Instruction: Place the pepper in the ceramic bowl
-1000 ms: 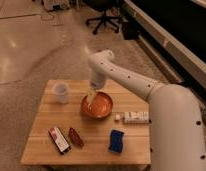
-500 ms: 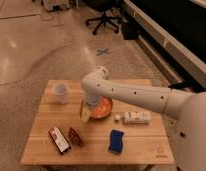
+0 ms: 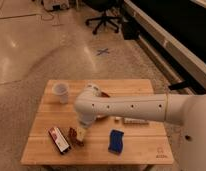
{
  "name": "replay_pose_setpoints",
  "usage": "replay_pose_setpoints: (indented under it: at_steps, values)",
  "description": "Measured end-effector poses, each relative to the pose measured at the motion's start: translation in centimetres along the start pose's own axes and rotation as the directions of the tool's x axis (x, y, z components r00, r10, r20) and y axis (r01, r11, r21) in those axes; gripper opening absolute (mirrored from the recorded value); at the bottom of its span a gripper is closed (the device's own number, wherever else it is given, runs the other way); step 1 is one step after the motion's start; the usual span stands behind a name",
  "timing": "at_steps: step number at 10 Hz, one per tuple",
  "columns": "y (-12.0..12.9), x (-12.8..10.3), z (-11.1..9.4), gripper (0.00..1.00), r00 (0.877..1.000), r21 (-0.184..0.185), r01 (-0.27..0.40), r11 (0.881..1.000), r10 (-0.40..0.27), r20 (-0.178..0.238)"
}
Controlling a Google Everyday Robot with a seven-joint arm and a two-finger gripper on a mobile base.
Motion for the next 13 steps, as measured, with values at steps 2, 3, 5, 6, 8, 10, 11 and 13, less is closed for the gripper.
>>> replay_pose_setpoints:
  at_steps: [2,3,5,6,8,10,11,13]
  values:
    - [1.3,-0.5,2.1,0.80,0.999,-0.003,0.037,0.999,-0.037,-0.016]
    - [1.9,-0.8,3.1,0.80,0.998,-0.008,0.055,0.998,-0.055,-0.024]
    - [2.6,-1.0,4.8,0.80,0.997,-0.022,0.071,0.997,-0.072,-0.035]
    - [2.6,-1.0,5.3,0.80,0.997,-0.025,0.072,0.997,-0.073,-0.037]
    - [2.6,-1.1,6.0,0.73,0.996,-0.025,0.079,0.997,-0.081,-0.043]
    - [2.6,-1.3,6.4,0.52,0.995,-0.022,0.089,0.996,-0.089,-0.046]
    - [2.5,-1.3,6.5,0.44,0.995,-0.020,0.089,0.996,-0.090,-0.047]
    - [2.2,-1.1,6.6,0.22,0.994,-0.007,0.086,0.996,-0.087,-0.060]
